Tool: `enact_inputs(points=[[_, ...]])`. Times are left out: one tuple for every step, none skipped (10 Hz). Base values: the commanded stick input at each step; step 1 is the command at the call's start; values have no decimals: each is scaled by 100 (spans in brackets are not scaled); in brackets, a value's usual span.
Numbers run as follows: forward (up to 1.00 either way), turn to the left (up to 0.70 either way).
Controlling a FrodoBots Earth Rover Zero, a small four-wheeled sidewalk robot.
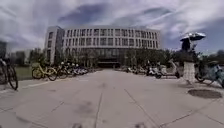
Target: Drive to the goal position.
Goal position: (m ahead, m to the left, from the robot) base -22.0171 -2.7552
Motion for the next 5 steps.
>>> enact_inputs(points=[[70,0],[70,0],[70,0],[70,0],[70,0]])
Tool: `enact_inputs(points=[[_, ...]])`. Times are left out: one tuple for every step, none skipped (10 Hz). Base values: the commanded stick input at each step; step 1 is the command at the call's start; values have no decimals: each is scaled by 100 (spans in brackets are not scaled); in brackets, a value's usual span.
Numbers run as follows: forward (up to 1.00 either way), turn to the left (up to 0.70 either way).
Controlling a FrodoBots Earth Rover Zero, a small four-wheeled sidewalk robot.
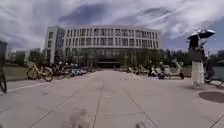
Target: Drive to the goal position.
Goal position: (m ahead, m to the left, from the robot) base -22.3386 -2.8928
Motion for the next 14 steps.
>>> enact_inputs(points=[[70,0],[70,0],[70,0],[70,0],[70,0],[70,0],[70,0],[70,0],[70,0],[70,0],[70,0],[70,0],[70,0],[70,0]])
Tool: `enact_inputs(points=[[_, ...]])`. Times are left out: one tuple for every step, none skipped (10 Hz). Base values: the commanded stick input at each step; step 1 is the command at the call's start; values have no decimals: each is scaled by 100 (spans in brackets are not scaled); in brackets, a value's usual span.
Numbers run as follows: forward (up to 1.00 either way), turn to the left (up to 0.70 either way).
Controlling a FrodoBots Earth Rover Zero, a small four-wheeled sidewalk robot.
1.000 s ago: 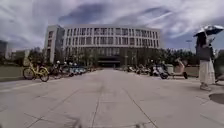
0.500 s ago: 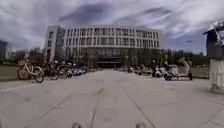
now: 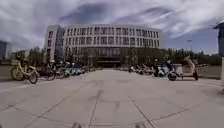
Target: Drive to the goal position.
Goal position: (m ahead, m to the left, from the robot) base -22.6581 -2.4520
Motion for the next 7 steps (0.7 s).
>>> enact_inputs(points=[[70,0],[70,0],[70,0],[70,0],[70,0],[70,0],[70,0]])
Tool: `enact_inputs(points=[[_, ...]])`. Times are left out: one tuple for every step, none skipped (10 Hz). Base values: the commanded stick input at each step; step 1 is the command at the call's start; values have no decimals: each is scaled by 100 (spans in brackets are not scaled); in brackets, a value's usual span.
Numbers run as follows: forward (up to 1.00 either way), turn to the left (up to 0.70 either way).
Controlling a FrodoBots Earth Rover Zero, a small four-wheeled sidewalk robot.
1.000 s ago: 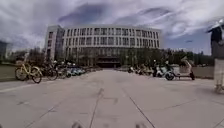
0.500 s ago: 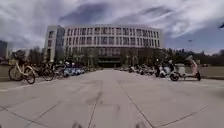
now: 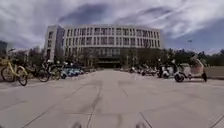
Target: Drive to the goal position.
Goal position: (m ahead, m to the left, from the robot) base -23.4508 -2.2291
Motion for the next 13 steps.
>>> enact_inputs(points=[[70,0],[70,0],[70,0],[70,0],[70,0],[70,0],[70,0],[70,0],[70,0],[70,0],[70,0],[70,0],[70,0]])
